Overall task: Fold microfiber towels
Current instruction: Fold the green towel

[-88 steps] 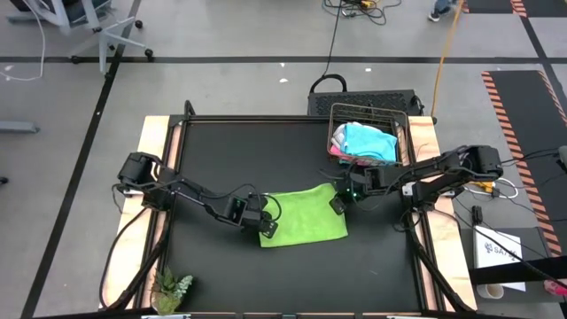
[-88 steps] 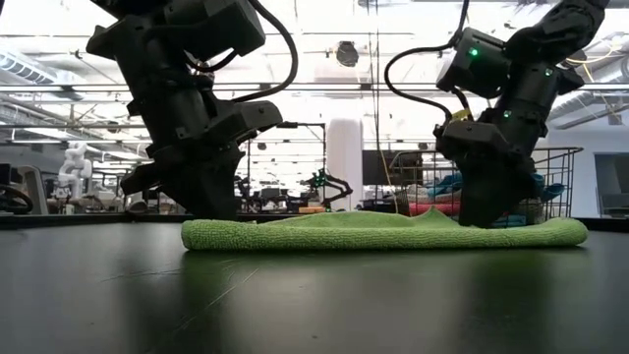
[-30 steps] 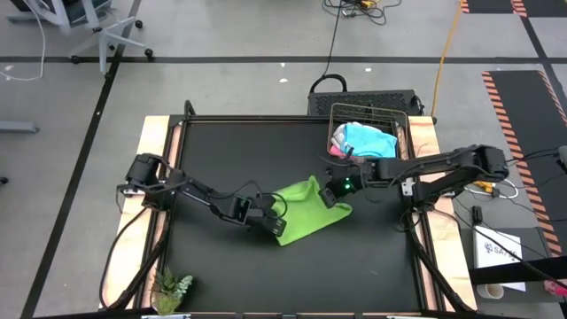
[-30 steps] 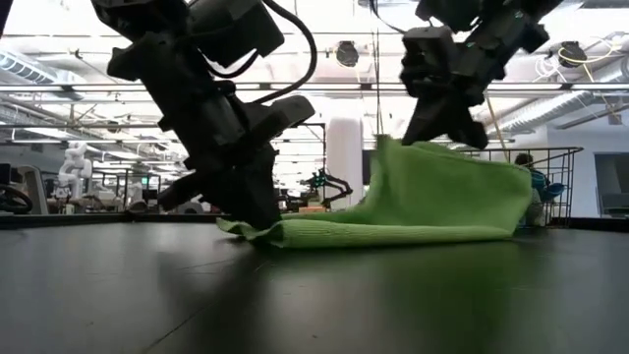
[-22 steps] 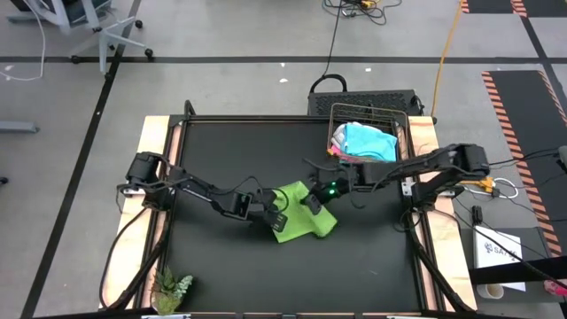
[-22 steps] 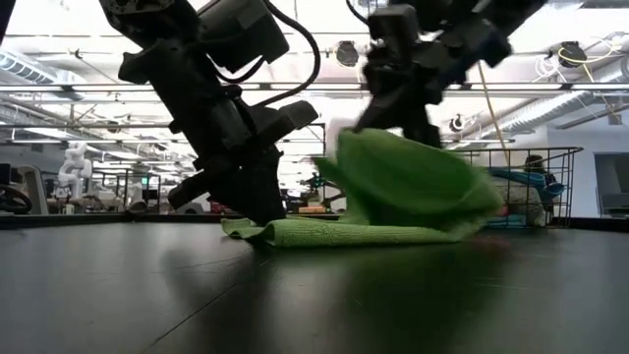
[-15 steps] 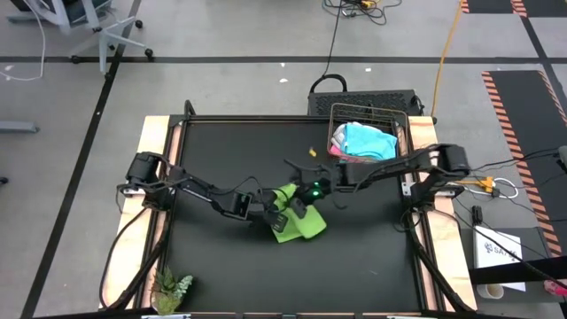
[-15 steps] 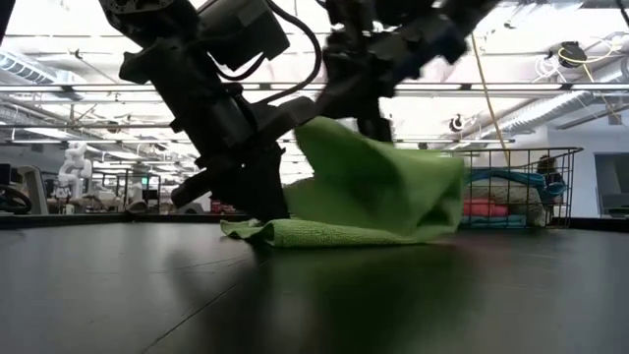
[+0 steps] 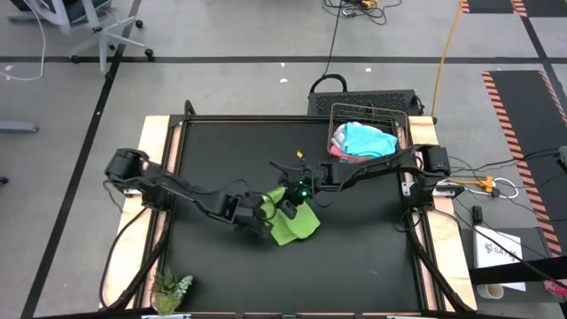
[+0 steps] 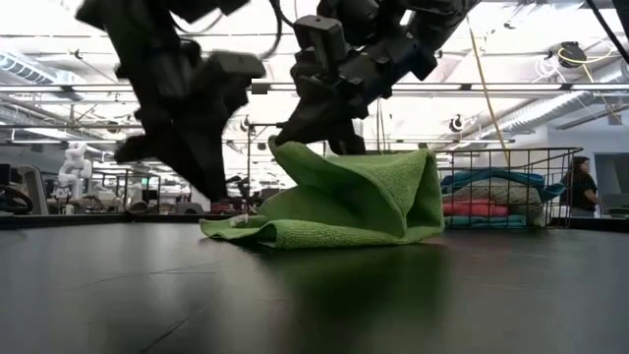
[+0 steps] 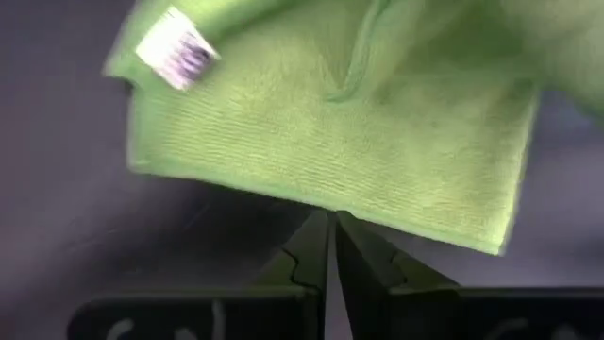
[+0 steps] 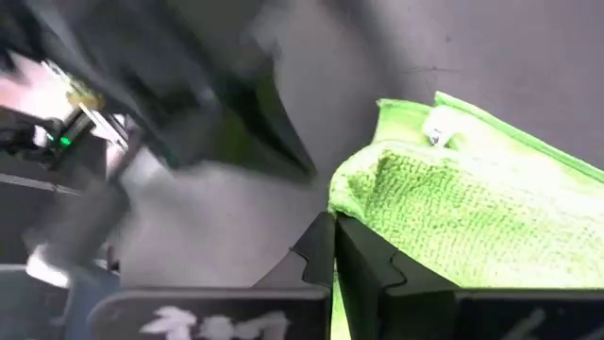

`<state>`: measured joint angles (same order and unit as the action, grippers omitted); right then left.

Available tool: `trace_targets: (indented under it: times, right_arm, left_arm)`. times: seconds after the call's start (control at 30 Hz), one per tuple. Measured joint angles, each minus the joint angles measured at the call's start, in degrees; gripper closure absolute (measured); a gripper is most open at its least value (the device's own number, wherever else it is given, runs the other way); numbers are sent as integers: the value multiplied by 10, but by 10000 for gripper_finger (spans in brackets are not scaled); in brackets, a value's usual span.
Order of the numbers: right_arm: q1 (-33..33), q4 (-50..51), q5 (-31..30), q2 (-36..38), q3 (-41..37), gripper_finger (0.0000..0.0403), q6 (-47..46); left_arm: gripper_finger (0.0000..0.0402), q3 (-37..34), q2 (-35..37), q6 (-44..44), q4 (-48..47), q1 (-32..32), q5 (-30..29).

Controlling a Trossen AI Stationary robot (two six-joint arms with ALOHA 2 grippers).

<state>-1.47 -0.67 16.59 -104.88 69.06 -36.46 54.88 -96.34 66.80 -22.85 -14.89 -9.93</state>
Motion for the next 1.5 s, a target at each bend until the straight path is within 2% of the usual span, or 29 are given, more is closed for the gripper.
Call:
trace_targets:
  times: [0.13,0.2,0.33,0.57,0.7,0.87,1.03,1.17,1.3,1.5]
  right_arm:
    - [-4,11,6,4,0,403,18]
    - [-8,34,32,4,0,403,33]
    - [-11,116,25,7,0,403,62]
    - [-28,265,-54,40,0,403,122]
    - [-42,309,-91,57,-1,403,145]
    - [-48,275,-74,69,-1,403,145]
    - [-29,222,-27,64,-1,403,127]
    - [-11,204,-28,62,-1,401,132]
    - [-3,185,-29,62,-1,375,164]
    - [-2,182,-31,62,-1,312,165]
  left_arm:
    - [376,1,50,14,-54,-6,-40]
    - [376,1,65,20,-54,-6,-62]
    - [376,1,72,22,-42,-6,-82]
    - [376,1,53,23,-29,-7,-74]
    - [376,1,40,22,-12,-6,-67]
    - [376,1,36,19,1,-5,-67]
    - [376,1,36,11,0,1,-69]
    - [376,1,36,10,2,2,-68]
    - [376,1,36,11,2,2,-68]
    - [376,1,36,12,3,2,-70]
